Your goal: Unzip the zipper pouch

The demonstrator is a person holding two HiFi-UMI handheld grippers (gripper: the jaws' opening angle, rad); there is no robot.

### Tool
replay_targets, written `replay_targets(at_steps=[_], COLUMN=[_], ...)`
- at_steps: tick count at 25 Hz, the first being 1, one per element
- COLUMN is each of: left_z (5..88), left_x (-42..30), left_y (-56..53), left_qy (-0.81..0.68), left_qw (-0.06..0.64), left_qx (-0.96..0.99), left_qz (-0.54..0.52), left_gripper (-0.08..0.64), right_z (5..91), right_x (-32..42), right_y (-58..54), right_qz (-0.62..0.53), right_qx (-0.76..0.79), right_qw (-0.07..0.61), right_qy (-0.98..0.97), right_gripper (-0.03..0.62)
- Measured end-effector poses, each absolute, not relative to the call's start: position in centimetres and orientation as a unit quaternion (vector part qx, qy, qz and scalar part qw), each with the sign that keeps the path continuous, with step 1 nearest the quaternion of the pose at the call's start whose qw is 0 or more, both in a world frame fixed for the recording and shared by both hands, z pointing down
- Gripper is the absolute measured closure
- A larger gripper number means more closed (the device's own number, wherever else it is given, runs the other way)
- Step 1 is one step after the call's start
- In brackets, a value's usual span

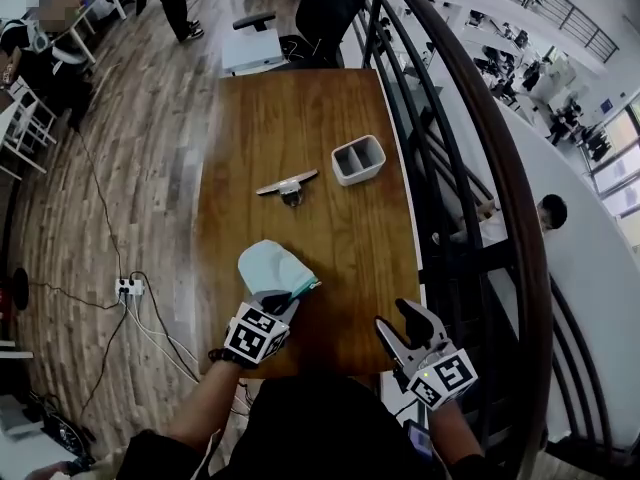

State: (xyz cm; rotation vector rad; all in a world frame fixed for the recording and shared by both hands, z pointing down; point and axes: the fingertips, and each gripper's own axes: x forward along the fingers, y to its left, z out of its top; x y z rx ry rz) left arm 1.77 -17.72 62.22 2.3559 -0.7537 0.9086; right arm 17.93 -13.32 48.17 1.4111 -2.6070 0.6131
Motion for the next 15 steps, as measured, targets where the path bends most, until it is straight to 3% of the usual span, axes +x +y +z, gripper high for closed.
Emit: replay_targets(at_steps=[11,15], left_z=[56.2,54.6], left_x=[4.0,4.9], left_y=[-17.9,-17.1], left_qy=[-0.241,-0.21], left_qw=[0.209,0.172], left_qx=[0.901,0.913], left_qz=[0.295,0.305], left_gripper=[0.515,0.515], right_z=[48.0,49.5], right_x=[16.8,17.1], right_y=[-13.9,-13.9], right_qz=[0.186,0.164], right_qx=[0.435,0.429], right_qw=[0.055,0.091], right_qy=[-0.879,-0.884], right_gripper=[0.385,0.387])
